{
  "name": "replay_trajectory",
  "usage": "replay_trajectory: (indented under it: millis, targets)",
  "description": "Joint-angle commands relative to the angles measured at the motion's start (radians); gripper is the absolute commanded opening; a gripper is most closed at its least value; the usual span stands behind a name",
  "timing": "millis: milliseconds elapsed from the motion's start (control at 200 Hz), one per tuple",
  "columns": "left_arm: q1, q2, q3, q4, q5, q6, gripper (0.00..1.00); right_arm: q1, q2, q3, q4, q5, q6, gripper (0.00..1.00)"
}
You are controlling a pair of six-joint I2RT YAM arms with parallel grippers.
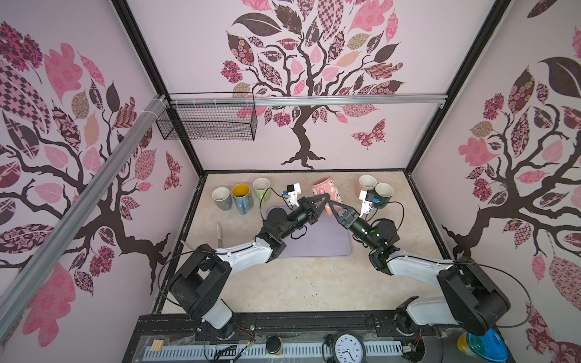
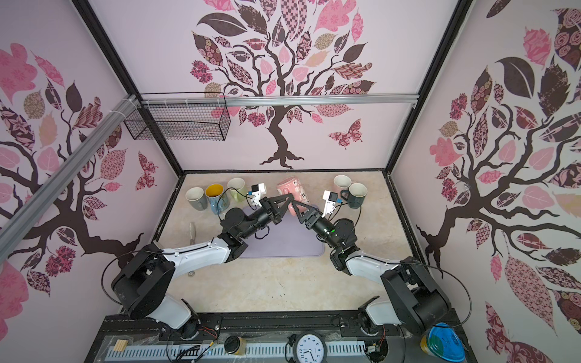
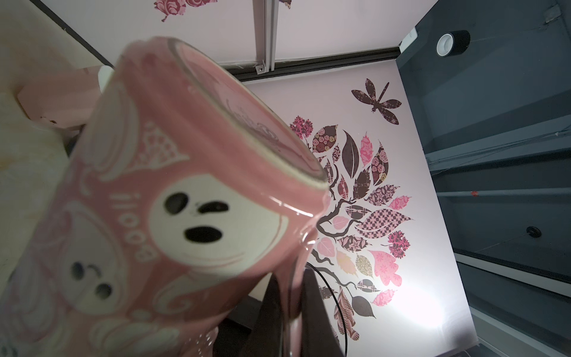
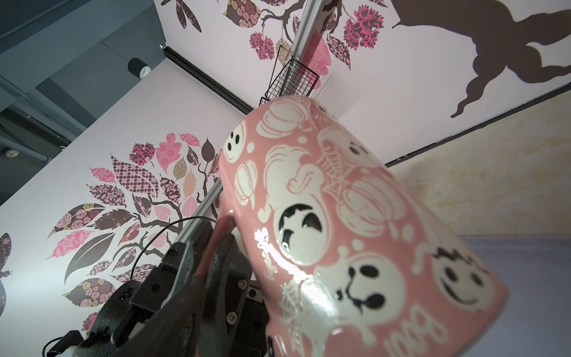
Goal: Turn the mug right side up
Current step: Place the mug at the top-right of the table.
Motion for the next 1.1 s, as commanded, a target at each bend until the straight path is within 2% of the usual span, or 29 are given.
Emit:
replay_trajectory:
  millis: [0,175,275,475,615,690,780,975,1025,1095]
  targets:
    - [-0.024,0.029,0.004,-0.146,0.090,0.017,0.00,0.001,-0.095,0.028,0.116,0.018,-0.106,0.73]
    - [-0.023,0.038,0.033,-0.211,0.124,0.058,0.00,0.002,-0.120,0.029,0.082,0.018,-0.137,0.68]
    - [-0.026,0.009,0.072,-0.351,0.135,0.128,0.00,0.001,-0.126,0.039,0.057,-0.008,-0.171,0.67]
    - [-0.023,-0.009,0.091,-0.410,0.150,0.163,0.00,0.002,-0.130,0.049,0.047,-0.036,-0.192,0.44]
    - [-0.014,0.008,0.102,-0.444,0.185,0.173,0.00,0.002,-0.142,0.050,0.033,-0.043,-0.219,0.42]
    - [-0.001,0.024,0.142,-0.509,0.232,0.212,0.00,0.002,-0.157,0.046,0.010,-0.044,-0.245,0.37]
    - [0.013,0.029,0.176,-0.599,0.257,0.247,0.00,0.002,-0.181,0.036,0.005,-0.038,-0.271,0.36]
    - [0.024,0.070,0.209,-0.609,0.321,0.241,0.00,0.002,-0.217,0.050,-0.042,-0.058,-0.330,0.35]
    - [0.024,0.083,0.220,-0.618,0.334,0.240,0.00,0.002,-0.225,0.049,-0.041,-0.062,-0.336,0.37]
    - [0.024,0.094,0.228,-0.634,0.345,0.241,0.00,0.002,-0.229,0.055,-0.046,-0.080,-0.355,0.45]
